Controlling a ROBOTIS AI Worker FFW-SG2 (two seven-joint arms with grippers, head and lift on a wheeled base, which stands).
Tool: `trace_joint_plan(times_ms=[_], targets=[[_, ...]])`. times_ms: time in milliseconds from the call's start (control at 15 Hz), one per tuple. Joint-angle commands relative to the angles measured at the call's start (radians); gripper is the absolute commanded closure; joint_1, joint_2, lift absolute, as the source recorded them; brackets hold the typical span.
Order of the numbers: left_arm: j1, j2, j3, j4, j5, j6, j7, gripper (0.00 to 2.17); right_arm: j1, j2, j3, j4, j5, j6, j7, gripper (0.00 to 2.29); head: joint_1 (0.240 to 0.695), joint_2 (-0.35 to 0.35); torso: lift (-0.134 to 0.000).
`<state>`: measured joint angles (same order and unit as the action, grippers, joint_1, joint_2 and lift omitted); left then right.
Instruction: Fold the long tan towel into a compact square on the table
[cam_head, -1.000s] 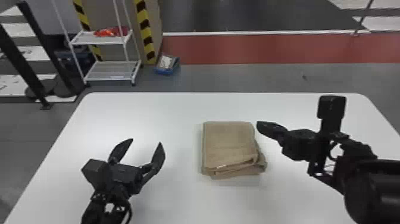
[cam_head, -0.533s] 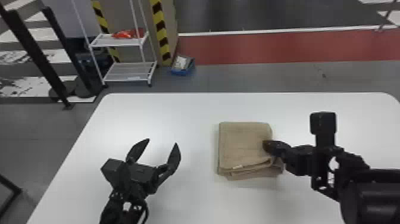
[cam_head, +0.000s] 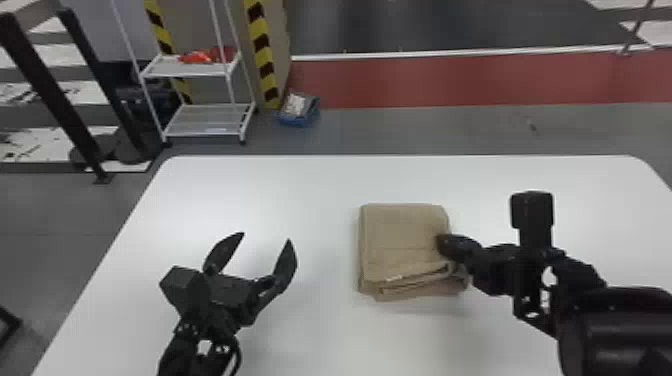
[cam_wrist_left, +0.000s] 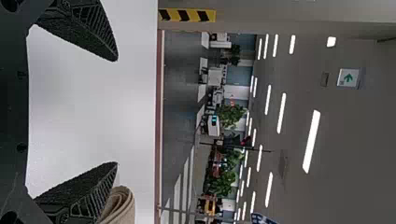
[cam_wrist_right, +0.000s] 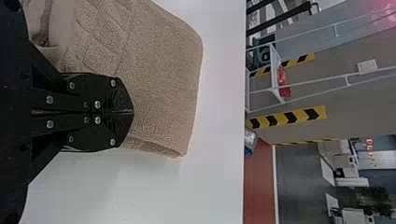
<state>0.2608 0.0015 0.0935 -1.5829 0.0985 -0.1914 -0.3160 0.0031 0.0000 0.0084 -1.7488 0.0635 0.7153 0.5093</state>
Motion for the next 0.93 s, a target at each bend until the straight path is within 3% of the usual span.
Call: trace_joint_plan(times_ms=[0,67,133,267,400,600,867], targets=[[0.003,-0.004,0.009,-0.009,0.001,-0.003,-0.003,0.08,0.101,0.001,-0.005,-0.202,-0.04,-0.038,-0.032,2.06,0.695,0.096,-0.112],[0.005,-0.004,0.018,-0.014,0.001,-0.006,-0.008,0.08,0.169,0.001,-0.005,-0.288,-0.044,-0.108,-0.064,2.0,0.695,0.099,-0.112],[0.005,-0.004,0.023,-0.014,0.001,-0.012,-0.009,0.08,0.229,0.001,-0.002,-0.34,-0.048,-0.182,-0.104,1.77,0.695,0.099,-0.112],[0.005,-0.004,0.046,-0.015,-0.005,-0.036,-0.006,0.08,0.359,0.001,0.002,-0.393,-0.048,-0.369,-0.173,0.81,0.695,0.096,-0.112],[0.006,-0.004,0.089,-0.025,-0.019,-0.045,-0.018,0.08,0.443,0.001,0.009,-0.377,-0.034,-0.538,-0.244,0.25,0.695,0.099,-0.112],[0.044,-0.004,0.187,-0.066,-0.025,-0.052,-0.044,0.08,0.497,0.001,0.022,-0.33,-0.019,-0.67,-0.296,0.2,0.695,0.126,-0.112],[0.166,-0.004,0.201,-0.141,-0.028,-0.19,-0.032,0.08,0.529,0.001,0.071,-0.259,0.05,-0.869,-0.318,0.2,0.695,0.209,-0.112]])
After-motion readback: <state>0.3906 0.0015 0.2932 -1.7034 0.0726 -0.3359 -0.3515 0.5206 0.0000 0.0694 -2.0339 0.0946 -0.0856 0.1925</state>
